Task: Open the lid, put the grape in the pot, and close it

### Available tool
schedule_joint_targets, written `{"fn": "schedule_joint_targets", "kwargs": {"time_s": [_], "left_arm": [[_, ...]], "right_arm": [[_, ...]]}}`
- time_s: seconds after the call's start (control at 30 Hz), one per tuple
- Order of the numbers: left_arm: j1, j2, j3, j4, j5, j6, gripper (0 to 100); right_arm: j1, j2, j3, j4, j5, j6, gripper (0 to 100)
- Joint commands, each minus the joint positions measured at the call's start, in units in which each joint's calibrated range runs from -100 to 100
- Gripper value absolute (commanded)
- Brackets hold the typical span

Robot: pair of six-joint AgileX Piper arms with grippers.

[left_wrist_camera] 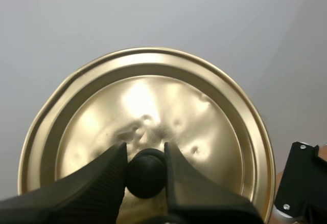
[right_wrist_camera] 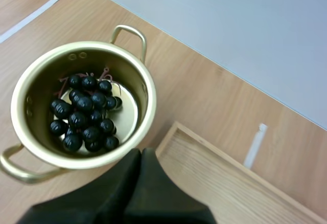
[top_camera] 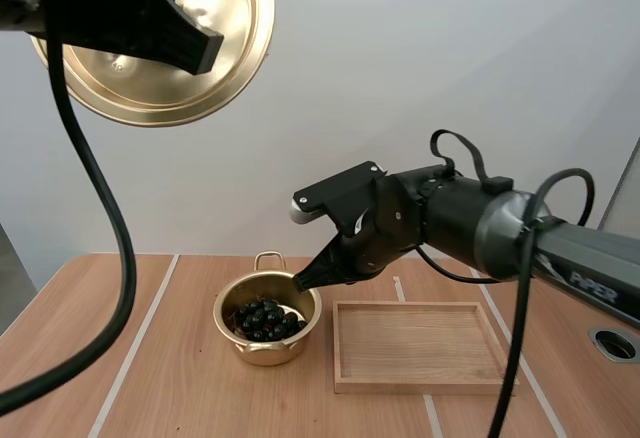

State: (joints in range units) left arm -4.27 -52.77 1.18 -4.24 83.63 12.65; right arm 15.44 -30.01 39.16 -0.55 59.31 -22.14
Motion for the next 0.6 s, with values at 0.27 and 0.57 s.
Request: {"fn": "schedule_joint_targets", "kwargs": {"time_s": [0.27, 0.57], "left_arm": [[-0.12, 12.34, -0.31, 0.26, 9.51, 0.90, 0], [-0.12, 25.99, -0.07, -9.55, 16.37, 6.93, 0]], "right_arm": [[-0.84, -27.11, 7.33, -0.81, 19.33, -0.42, 0], [-6.21, -44.68, 7.46, -1.89, 36.03, -0.42, 0]]}}
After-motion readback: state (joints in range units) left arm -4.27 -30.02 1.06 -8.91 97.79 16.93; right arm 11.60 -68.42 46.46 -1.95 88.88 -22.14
